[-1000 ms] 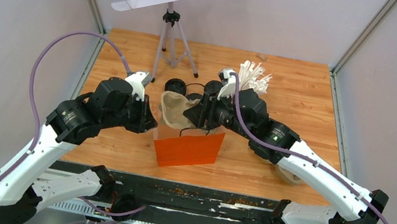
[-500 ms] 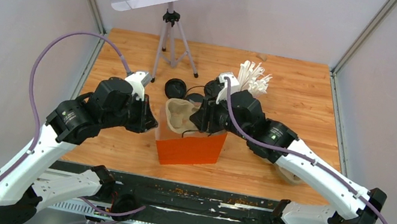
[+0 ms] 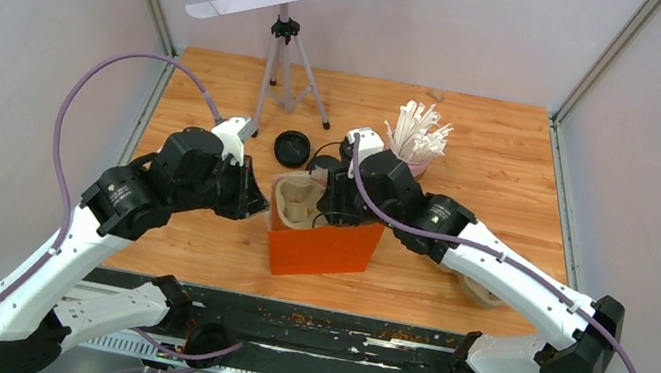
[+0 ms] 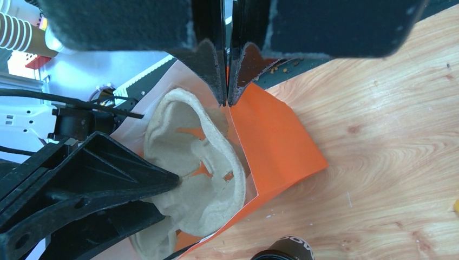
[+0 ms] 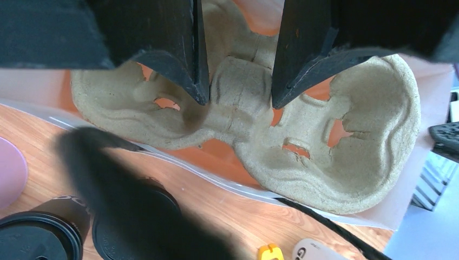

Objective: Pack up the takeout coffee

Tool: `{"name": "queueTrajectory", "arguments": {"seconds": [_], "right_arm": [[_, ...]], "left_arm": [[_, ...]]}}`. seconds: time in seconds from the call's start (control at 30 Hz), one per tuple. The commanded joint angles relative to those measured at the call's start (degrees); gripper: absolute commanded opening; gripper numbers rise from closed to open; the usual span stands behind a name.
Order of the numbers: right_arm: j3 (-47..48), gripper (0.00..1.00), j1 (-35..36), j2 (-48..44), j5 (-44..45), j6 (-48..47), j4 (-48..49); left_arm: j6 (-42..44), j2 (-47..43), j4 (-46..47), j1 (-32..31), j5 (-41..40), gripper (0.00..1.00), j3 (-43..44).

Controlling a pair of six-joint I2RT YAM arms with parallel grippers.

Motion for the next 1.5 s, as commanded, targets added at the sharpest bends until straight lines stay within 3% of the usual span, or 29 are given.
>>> {"name": "queueTrajectory", "arguments": {"seconds": [0.0,0.4,0.67,0.77,0.93,1.17,1.47], "right_arm": [[3.22,0.44,0.6,1.01,3.77,-2.8,-3.35],[6.57,0.45,1.52,6.85,8.02,-3.94,-7.11],[5.4,0.47,1.8,7.34,7.71,-1.19,-11.4],[6.28,0.51,1.74,6.62,8.2,-1.98,-12.09],[10.03,0.6,1.8,6.66,8.54,-3.35,-13.85],[20.74,0.61,1.8,8.13,8.49,-5.36,-21.74],[27.14,0.56,1.7,4.39,3.94,-2.25,-22.35]], "left_arm": [[-0.15,1.02,2.83,0.19,0.27,0.09,0.47],[-0.91,2.15,5.21,0.24,0.23,0.11,0.24],[-1.56,0.8,8.4,0.24,-1.39,0.32,-1.36],[-1.98,1.09,7.89,0.24,-2.47,0.44,-0.71],[-1.97,0.43,7.03,0.24,-6.54,0.53,0.66],[-1.46,1.16,4.76,0.23,-8.97,0.6,3.14],[-1.21,3.26,-1.19,0.24,-7.96,0.62,5.54]]}}
